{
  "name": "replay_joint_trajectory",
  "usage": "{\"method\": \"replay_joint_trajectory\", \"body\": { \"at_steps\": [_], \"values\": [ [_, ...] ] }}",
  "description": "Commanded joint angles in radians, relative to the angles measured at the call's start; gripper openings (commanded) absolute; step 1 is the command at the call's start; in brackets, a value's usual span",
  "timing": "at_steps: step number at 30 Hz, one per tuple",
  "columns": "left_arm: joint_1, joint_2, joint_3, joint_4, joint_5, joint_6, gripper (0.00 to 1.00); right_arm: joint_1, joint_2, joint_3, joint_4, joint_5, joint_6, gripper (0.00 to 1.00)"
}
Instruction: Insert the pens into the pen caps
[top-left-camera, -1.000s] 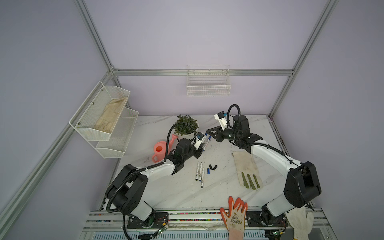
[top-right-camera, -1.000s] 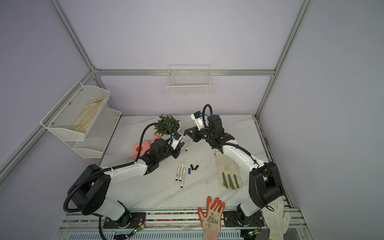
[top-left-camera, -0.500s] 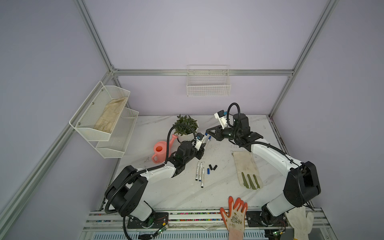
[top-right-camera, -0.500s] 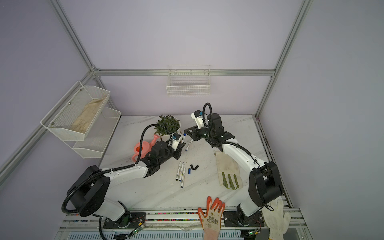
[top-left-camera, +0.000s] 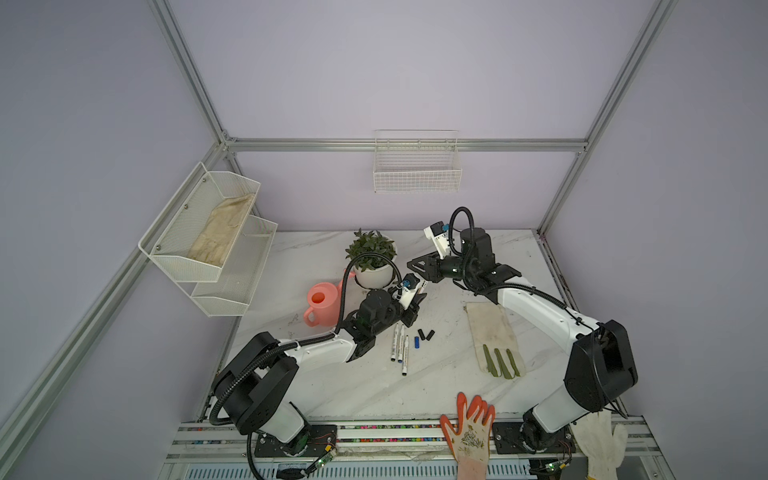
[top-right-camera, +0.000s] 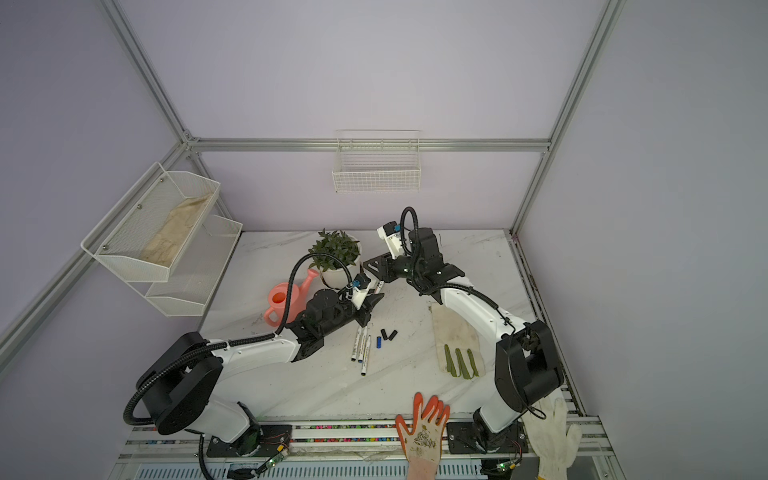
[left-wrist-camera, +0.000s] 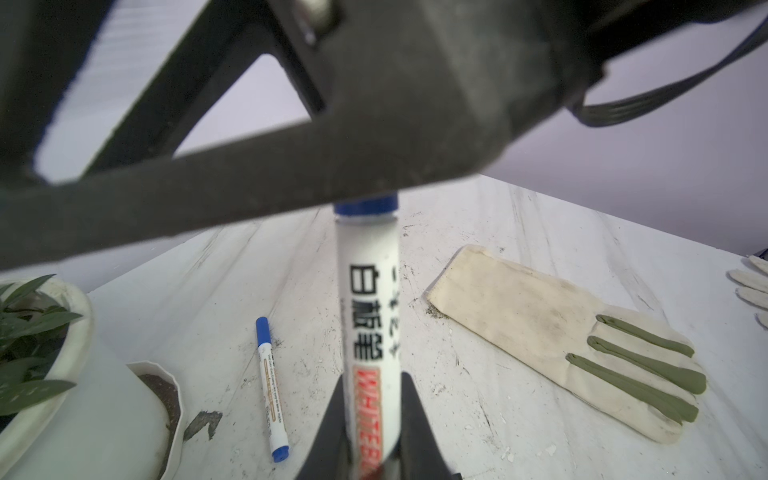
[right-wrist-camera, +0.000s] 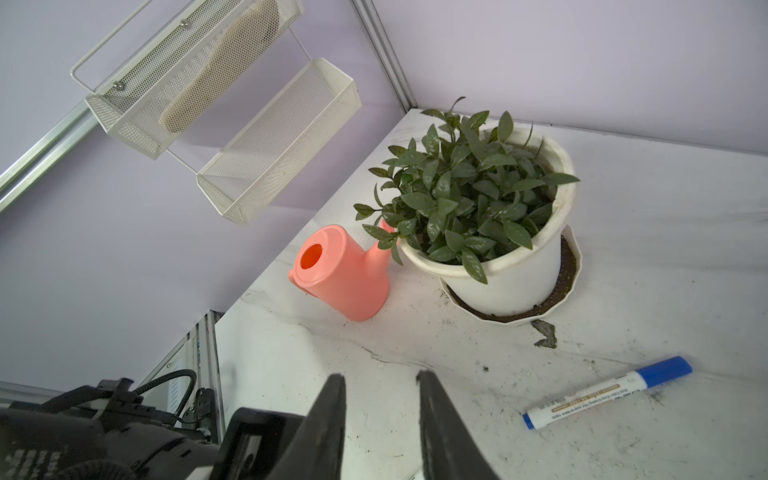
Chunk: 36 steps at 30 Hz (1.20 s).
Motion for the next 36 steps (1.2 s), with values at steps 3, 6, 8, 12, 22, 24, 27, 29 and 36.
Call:
{"method": "replay_joint_trajectory", "body": {
  "at_steps": [3,6,8,12,22,24,27,29,36],
  "values": [
    [-0.018,-0.022,-0.051,0.194,0.032,-0.019,0.00,-0.011,0.005,-0.005,-0.011,0.054,-0.002,0.32],
    [-0.017,-0.018,-0.050,0.189,0.033,-0.023,0.00,-0.013,-0.006,-0.006,-0.011,0.059,-0.002,0.31],
    [-0.018,-0.014,-0.051,0.192,0.034,-0.030,0.00,-0.015,-0.010,-0.004,-0.010,0.060,0.003,0.29],
    [-0.018,-0.009,-0.051,0.192,0.032,-0.033,0.00,-0.016,-0.013,-0.007,-0.005,0.037,0.010,0.20],
    [0.018,0.006,0.041,0.337,0.018,-0.173,0.00,-0.017,-0.010,-0.098,0.073,-0.012,0.086,0.00],
    [0.046,0.013,0.086,0.393,0.025,-0.211,0.00,-0.015,-0.010,-0.111,0.065,-0.009,0.082,0.00],
    [0.114,0.028,0.161,0.478,0.045,-0.298,0.00,-0.012,-0.012,-0.144,0.072,-0.018,0.097,0.00],
    [0.174,0.042,0.210,0.544,0.060,-0.376,0.00,-0.004,-0.014,-0.168,0.077,-0.027,0.103,0.00],
    [0.326,0.070,0.352,0.663,0.094,-0.526,0.00,0.005,-0.016,-0.200,0.024,-0.059,0.056,0.00]
  ]
}}
